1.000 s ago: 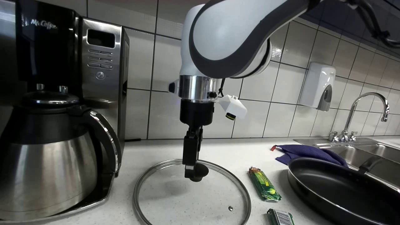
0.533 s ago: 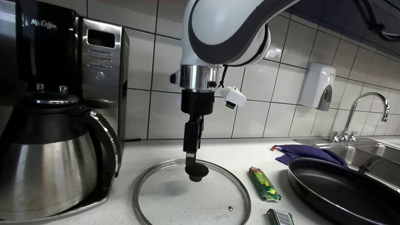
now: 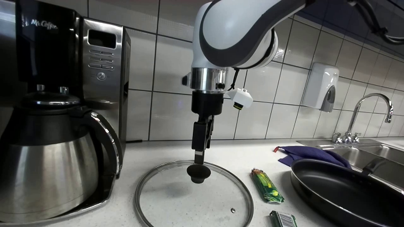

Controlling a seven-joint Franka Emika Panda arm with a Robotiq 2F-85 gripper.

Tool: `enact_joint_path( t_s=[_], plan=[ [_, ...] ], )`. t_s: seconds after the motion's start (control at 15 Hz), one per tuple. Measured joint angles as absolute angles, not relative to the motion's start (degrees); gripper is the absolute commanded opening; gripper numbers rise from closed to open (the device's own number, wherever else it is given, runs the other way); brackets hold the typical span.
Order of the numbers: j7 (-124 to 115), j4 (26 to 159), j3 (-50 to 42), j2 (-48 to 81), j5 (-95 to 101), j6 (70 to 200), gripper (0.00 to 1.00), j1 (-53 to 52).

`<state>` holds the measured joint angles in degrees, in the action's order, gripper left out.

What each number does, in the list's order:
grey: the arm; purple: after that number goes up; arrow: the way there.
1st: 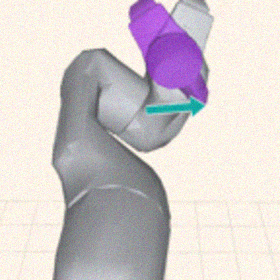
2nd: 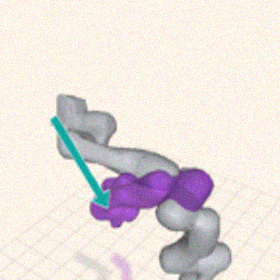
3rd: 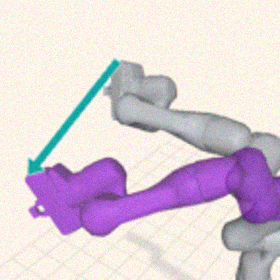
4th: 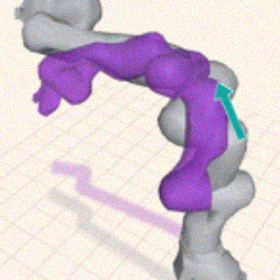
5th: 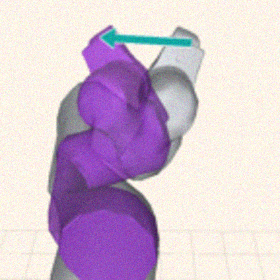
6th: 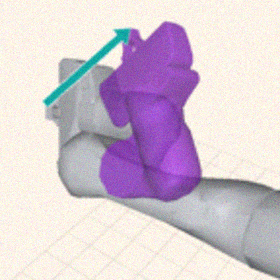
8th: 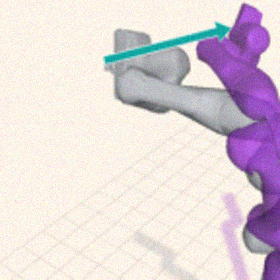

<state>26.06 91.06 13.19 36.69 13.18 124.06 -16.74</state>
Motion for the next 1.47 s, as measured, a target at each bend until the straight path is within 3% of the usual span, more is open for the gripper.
enact_joint_path(
  t_s=[0.87,1.47],
  plan=[
    [20.7,92.38,12.22,36.16,13.16,127.35,1.0,-16.58],
    [5.2,106.83,10.07,27.37,10.88,140.68,1.0,-15.27]
  ],
)
